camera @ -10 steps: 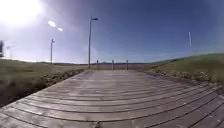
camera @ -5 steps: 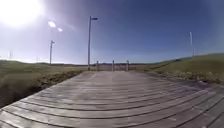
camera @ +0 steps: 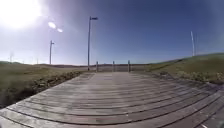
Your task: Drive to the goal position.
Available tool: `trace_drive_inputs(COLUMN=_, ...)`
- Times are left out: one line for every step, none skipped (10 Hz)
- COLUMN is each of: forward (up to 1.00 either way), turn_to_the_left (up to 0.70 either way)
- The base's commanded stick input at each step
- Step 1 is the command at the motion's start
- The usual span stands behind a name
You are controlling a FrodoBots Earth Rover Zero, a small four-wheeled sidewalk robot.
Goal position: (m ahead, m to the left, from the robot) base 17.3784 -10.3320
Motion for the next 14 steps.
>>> trace_drive_inputs(forward=0.85, turn_to_the_left=0.00)
trace_drive_inputs(forward=0.85, turn_to_the_left=0.00)
trace_drive_inputs(forward=0.85, turn_to_the_left=0.00)
trace_drive_inputs(forward=0.85, turn_to_the_left=0.00)
trace_drive_inputs(forward=0.85, turn_to_the_left=0.00)
trace_drive_inputs(forward=0.85, turn_to_the_left=0.00)
trace_drive_inputs(forward=0.85, turn_to_the_left=0.00)
trace_drive_inputs(forward=0.85, turn_to_the_left=0.00)
trace_drive_inputs(forward=0.85, turn_to_the_left=0.00)
trace_drive_inputs(forward=0.85, turn_to_the_left=0.00)
trace_drive_inputs(forward=0.85, turn_to_the_left=0.00)
trace_drive_inputs(forward=0.85, turn_to_the_left=0.00)
trace_drive_inputs(forward=1.00, turn_to_the_left=0.00)
trace_drive_inputs(forward=1.00, turn_to_the_left=0.00)
